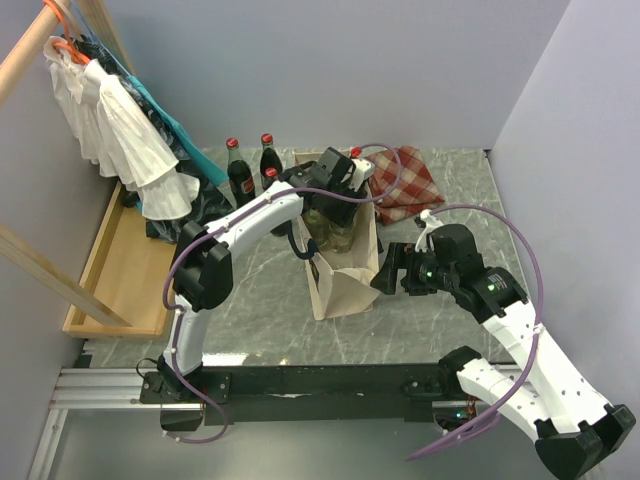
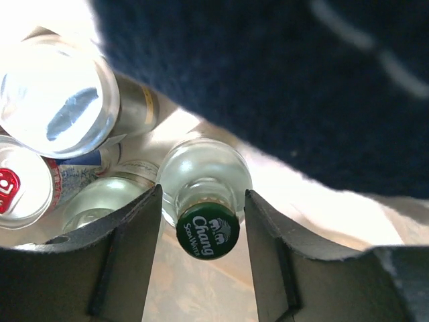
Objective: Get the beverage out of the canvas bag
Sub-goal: Take out the drink from the canvas bag.
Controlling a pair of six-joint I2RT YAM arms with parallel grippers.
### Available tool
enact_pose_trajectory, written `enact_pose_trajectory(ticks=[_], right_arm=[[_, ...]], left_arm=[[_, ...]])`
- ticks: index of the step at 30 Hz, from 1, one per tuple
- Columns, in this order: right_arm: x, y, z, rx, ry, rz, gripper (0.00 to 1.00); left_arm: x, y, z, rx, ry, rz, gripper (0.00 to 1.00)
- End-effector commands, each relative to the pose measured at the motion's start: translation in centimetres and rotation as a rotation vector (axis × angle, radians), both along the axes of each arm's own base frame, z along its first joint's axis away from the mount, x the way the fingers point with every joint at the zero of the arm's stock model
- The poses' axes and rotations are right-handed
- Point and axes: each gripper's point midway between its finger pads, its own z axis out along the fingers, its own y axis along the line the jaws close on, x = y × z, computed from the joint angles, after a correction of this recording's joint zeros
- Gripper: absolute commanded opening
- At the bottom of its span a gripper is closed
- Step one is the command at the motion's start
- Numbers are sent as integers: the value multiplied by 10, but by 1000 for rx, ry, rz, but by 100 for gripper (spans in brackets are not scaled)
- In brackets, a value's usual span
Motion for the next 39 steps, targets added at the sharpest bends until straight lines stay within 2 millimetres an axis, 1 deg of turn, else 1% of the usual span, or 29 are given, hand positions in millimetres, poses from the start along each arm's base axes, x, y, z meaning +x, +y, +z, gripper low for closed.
enact_pose_trajectory(ticks=[1,4,7,10,13,14,18,22,23,27,30,33,34,36,37,39], right_arm=[[-6,-2,-13,-39,29,22,93],[-6,-2,-13,-37,30,22,93],[-6,-2,-13,-39,29,22,93],[-5,-2,-14,-39,30,20,93],[-5,-3,-13,-40,28,19,93],[-5,-2,-13,-40,30,21,92],[-5,-2,-13,-40,28,21,92],[-5,-2,-14,-40,31,18,93],[-5,-2,-14,-41,31,19,93],[-4,-2,-14,-44,31,21,92],[-4,-3,-15,-44,31,20,93],[-4,-2,-14,-42,28,18,93],[-4,-2,-14,-42,29,20,92],[-4,-2,-15,-43,28,18,93],[-4,-2,-15,-42,29,18,92],[-4,-2,-15,-42,31,16,93]], left_arm=[[-2,5,3,24,-5,8,56],[-1,5,4,21,-10,9,52],[0,5,5,21,-16,14,42],[3,4,6,17,-23,20,41],[3,3,6,17,-23,16,37],[3,4,5,21,-20,17,30],[1,4,2,29,-14,11,20],[1,5,3,30,-17,13,13],[1,5,3,29,-15,13,1],[1,5,7,24,-23,11,1],[4,4,16,12,-44,14,1],[6,3,35,-13,-75,17,1],[7,2,45,-29,-91,15,1],[7,1,52,-37,-97,9,1],[8,0,61,-46,-112,7,1],[10,1,69,-46,-127,13,1]])
